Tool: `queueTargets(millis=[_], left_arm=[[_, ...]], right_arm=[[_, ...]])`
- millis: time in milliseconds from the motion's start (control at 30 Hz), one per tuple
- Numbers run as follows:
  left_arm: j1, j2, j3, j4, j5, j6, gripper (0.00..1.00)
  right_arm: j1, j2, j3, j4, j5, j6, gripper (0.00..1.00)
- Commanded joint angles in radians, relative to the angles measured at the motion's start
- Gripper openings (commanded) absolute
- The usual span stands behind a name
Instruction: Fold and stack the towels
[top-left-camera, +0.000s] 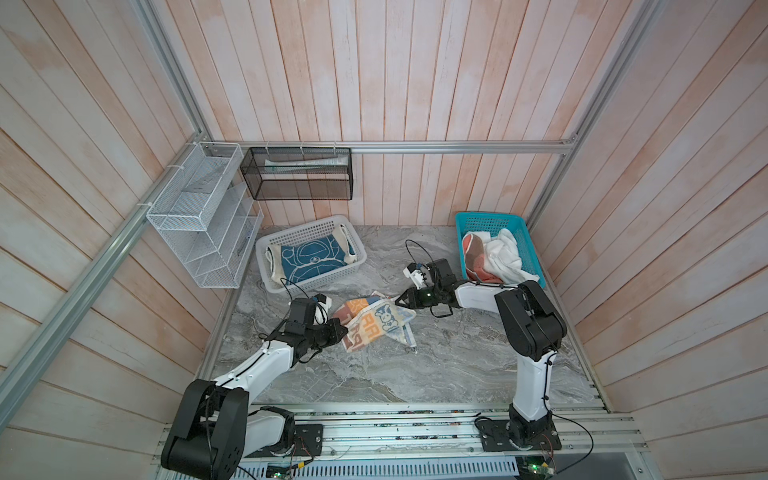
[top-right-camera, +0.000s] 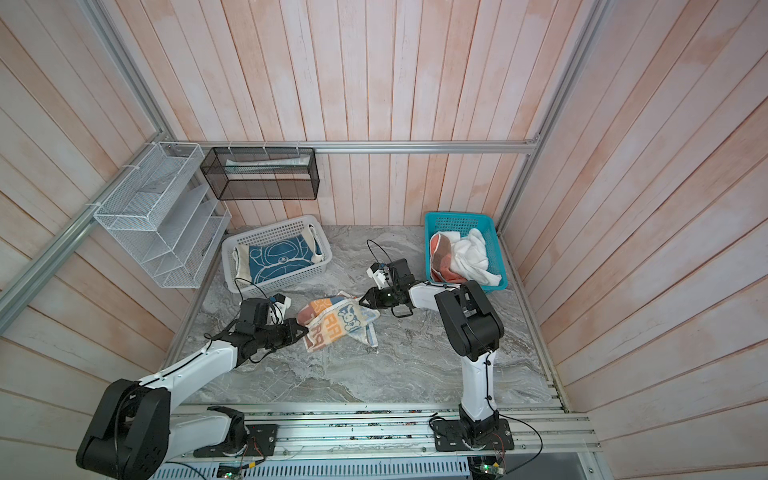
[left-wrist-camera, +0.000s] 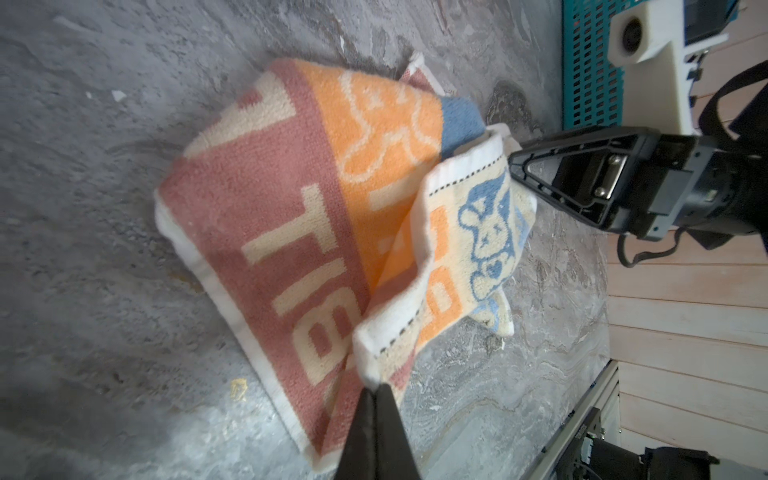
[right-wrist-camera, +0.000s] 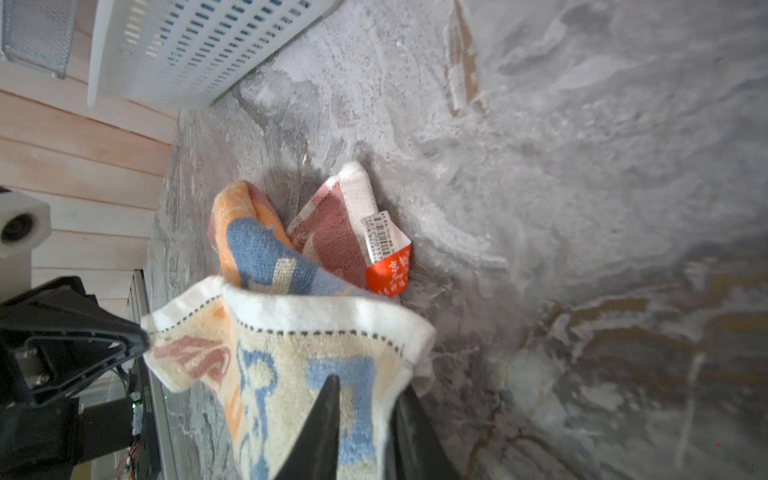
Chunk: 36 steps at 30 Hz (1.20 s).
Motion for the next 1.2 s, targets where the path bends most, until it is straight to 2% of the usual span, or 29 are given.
queueTargets(millis=[0,133,267,533,633,800,900,967,1033,1100,1167], left_arm=[[0.005,-0.064,0.064,-0.055,0.003,0.026,0.0],[0.006,-0.153,0.204,-0.184,-0.023,0.061,0.0],[-0.007,-0.209,0.413,-0.312,-0.048,0.1,0.0],[-0.054,-0.271,0.853,-0.439,-0.088,0.122,0.0],[-0.068,-0.271,1.014,-0.467,-0.073,0.119,0.0],[-0.069,-0.269,1.206,-0.506,-0.046,0.117,0.0],[-0.069,-0.27,1.232,-0.508,-0.011,0.094,0.0],[-0.069,-0.28,1.191,-0.487,0.025,0.065,0.0],[-0.069,-0.303,1.092,-0.447,0.042,0.029,0.0],[-0.069,-0.335,0.933,-0.393,0.052,-0.005,0.0],[-0.07,-0.347,0.777,-0.341,0.071,-0.03,0.0]], right_arm=[[0.002,-0.116,-0.035,0.025,0.051,0.017,0.01],[0.02,-0.324,-0.025,-0.089,0.22,-0.022,0.0],[0.094,-0.558,0.019,-0.214,0.418,-0.096,0.0],[0.251,-0.973,0.077,-0.259,0.698,-0.152,0.0],[0.328,-1.039,0.191,-0.337,0.82,-0.194,0.0],[0.364,-1.07,0.378,-0.479,0.874,-0.174,0.0],[0.365,-1.065,0.434,-0.567,0.936,-0.063,0.0],[0.365,-1.071,0.404,-0.61,0.964,0.022,0.0],[0.365,-1.082,0.323,-0.624,0.955,0.079,0.0],[0.361,-1.086,0.167,-0.61,0.931,0.13,0.0],[0.334,-1.078,0.009,-0.547,0.855,0.132,0.0]])
